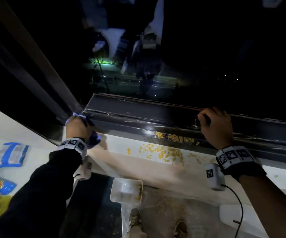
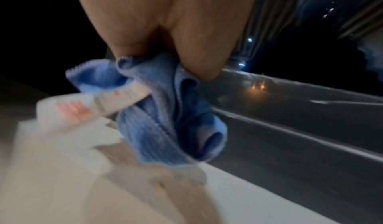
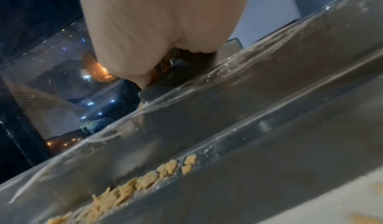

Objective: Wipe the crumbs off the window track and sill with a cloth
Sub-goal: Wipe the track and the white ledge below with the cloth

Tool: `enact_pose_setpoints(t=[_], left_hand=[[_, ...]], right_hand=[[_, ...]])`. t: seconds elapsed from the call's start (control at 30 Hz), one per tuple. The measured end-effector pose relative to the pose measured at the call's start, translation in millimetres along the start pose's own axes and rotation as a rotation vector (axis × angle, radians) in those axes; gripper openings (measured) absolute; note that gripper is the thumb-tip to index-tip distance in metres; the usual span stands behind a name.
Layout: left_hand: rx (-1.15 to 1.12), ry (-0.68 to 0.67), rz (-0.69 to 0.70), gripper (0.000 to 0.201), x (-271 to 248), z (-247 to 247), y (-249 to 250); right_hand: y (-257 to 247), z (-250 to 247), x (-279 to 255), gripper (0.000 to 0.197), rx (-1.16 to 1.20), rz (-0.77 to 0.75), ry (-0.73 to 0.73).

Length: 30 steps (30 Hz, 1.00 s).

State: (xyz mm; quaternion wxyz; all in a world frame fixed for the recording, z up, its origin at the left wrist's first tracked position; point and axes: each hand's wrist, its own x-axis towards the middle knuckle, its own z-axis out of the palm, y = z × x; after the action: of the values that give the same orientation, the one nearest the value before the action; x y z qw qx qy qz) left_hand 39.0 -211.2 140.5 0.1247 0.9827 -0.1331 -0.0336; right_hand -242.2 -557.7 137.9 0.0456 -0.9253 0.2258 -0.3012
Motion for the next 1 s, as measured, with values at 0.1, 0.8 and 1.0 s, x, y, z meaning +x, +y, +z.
enact_pose_setpoints(t=[0.1,0.8,1.0], left_hand=[[0.036,0.046,0.013,0.03,-26,27,33],[-0.414,0.126,0.116,0.027,-94,51,109],[-0.336,-0.018,0.225,0.03,-160,71,184]], right_hand=[[0,1,0,0.017,-0.014,0.008,-0.038],[21,-28,-1,0.009,0.429,0.213,-0.214],[23,-21,-4,0.009,0.432,0.13,-0.181]])
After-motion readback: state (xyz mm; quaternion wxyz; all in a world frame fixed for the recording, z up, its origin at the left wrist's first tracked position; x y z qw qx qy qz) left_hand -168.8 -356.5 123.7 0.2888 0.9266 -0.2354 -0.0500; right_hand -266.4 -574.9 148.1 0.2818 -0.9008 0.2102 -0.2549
